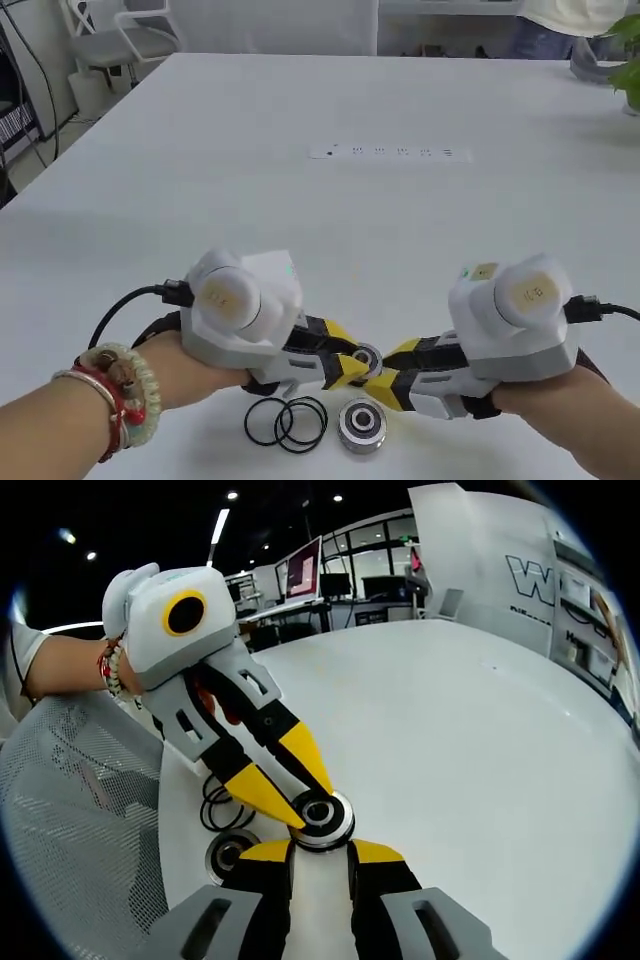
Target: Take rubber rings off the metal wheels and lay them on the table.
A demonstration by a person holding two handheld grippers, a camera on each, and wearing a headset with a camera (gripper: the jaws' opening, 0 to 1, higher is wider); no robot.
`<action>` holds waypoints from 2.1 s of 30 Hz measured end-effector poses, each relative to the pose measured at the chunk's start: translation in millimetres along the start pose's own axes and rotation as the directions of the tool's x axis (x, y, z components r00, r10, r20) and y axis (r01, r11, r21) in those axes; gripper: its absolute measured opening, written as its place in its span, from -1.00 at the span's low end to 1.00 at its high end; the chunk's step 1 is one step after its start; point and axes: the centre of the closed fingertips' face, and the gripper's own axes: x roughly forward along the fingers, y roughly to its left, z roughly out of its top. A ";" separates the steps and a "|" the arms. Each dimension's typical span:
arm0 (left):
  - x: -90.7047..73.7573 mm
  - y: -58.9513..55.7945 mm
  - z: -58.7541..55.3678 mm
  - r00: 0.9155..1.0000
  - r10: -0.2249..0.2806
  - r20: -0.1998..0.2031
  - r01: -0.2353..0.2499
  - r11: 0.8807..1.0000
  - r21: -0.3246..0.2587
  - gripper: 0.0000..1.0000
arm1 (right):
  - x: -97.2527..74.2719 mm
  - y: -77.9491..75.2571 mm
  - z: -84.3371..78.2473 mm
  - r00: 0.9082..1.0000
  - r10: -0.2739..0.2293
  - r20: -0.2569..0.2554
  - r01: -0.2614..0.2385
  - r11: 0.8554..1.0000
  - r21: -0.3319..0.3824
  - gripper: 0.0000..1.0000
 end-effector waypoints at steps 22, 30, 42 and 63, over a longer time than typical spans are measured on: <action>0.4 -0.1 -0.5 1.000 0.007 0.006 -0.007 1.000 -0.005 -0.85 | -0.7 2.6 8.9 0.999 0.004 0.036 -0.004 1.000 0.002 -0.57; 0.5 -0.4 -0.4 1.000 0.007 0.009 -0.007 1.000 -0.007 -0.85 | -2.8 0.9 2.1 1.000 -0.010 -0.010 0.009 0.992 -0.125 -0.73; 0.0 -0.3 -0.8 1.000 0.017 0.014 -0.017 1.000 -0.018 -0.85 | -3.3 -4.6 -1.7 0.999 -0.027 -0.029 0.027 1.000 -0.016 -1.00; 0.2 0.3 -0.4 1.000 0.013 0.013 -0.012 1.000 -0.007 -0.86 | -14.0 -11.5 8.9 0.996 0.030 0.082 -0.057 0.932 0.359 -1.00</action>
